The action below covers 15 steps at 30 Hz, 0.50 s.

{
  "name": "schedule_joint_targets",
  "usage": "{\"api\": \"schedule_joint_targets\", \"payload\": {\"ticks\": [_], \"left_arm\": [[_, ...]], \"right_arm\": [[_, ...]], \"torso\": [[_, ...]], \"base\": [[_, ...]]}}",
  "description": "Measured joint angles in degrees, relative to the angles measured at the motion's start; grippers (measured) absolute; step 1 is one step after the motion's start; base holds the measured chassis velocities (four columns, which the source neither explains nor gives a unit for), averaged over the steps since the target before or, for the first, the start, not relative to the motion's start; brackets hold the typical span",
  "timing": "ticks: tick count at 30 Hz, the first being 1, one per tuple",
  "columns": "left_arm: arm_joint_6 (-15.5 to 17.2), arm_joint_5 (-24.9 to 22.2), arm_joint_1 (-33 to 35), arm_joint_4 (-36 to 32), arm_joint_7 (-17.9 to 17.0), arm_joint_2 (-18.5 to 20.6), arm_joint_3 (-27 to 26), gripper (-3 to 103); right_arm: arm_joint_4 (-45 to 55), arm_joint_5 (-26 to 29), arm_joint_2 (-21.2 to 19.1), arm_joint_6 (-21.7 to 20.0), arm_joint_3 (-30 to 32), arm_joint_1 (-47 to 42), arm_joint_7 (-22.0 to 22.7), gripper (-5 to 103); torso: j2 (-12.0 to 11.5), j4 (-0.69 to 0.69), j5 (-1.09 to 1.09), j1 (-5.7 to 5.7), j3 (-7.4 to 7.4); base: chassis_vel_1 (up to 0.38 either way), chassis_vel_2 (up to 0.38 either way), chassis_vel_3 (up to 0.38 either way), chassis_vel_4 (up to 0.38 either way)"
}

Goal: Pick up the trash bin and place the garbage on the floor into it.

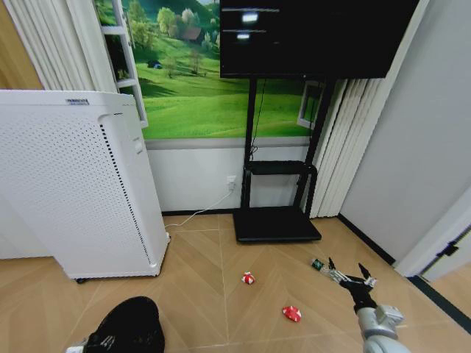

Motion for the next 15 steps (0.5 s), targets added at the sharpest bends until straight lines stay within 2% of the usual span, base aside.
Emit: {"api": "schedule_joint_targets", "payload": {"ticks": [2,4,7,8,11,15], "left_arm": [[-0.1,0.0,-0.1,0.0,0.1,-0.1,0.0,37],[-0.1,0.0,-0.1,0.0,0.2,-0.1,0.0,37],[-0.3,-0.1,-0.3,-0.2,0.3,-0.1,-0.1,23],[-0.3,-0.1,-0.3,-0.2,0.3,-0.1,-0.1,23],[-0.3,-0.7,-0.6,-0.6,0.5,0.1,-0.2,14],[-0.1,-2.0,-0.7,-1.8,0.3,0.3,-0.7,13]], "right_arm": [[0.0,-0.1,0.1,0.0,-0.1,0.0,0.0,100],[0.1,-0.1,0.1,0.0,-0.1,0.0,0.0,100],[0.1,-0.2,0.2,0.1,-0.1,0.0,0.0,100],[0.1,-0.2,0.2,0.1,-0.1,0.0,0.0,100],[0.0,-0.2,0.2,0.1,-0.1,0.1,0.0,100],[-0.2,-0.3,0.1,0.1,-0.2,0.3,0.0,100]], "torso": [[0.0,0.0,0.0,0.0,0.0],[0.0,0.0,0.0,0.0,0.0],[0.0,0.01,0.01,0.0,0.0],[0.0,0.01,0.01,0.0,0.0],[0.0,0.0,-0.04,0.0,0.01],[0.0,-0.01,-0.03,0.0,0.01]], "base": [[0.0,0.0,0.0,0.0],[0.0,0.0,0.0,0.0],[0.0,0.0,0.0,0.0],[0.0,0.0,0.0,0.0],[0.0,0.0,0.0,0.0],[0.0,0.0,0.0,0.0]]}}
